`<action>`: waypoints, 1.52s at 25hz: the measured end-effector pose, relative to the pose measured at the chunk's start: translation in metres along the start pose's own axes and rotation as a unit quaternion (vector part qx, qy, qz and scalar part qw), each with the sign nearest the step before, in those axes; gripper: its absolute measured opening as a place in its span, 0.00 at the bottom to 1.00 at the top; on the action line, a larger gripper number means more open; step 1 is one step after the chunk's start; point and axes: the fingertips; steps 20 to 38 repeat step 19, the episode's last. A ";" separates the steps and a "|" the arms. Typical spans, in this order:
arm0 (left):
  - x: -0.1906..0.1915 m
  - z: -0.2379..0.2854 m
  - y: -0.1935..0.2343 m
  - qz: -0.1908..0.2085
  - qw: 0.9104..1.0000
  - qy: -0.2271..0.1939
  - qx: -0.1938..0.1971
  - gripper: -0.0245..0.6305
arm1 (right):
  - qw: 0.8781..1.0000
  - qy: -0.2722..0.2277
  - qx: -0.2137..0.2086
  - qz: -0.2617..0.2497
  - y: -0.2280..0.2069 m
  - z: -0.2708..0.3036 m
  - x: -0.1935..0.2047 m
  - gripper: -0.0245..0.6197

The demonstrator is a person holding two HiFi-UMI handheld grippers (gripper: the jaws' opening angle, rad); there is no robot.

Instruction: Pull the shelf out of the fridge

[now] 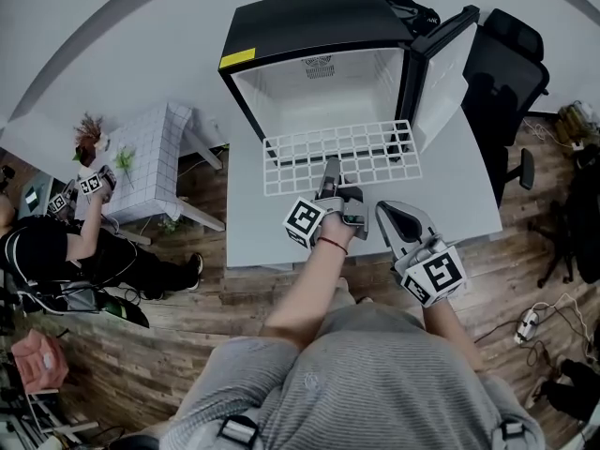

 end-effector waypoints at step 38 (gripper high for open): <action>0.002 -0.003 0.001 -0.001 1.000 -0.007 -0.004 0.08 | 1.000 -0.007 0.000 0.001 -0.004 -0.006 -0.006 0.06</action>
Point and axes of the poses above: the fingertips, and each gripper's own axes: z forward along the fingers, y to its left, x out of its underside, and after that the axes turned 1 degree about x, right-handed
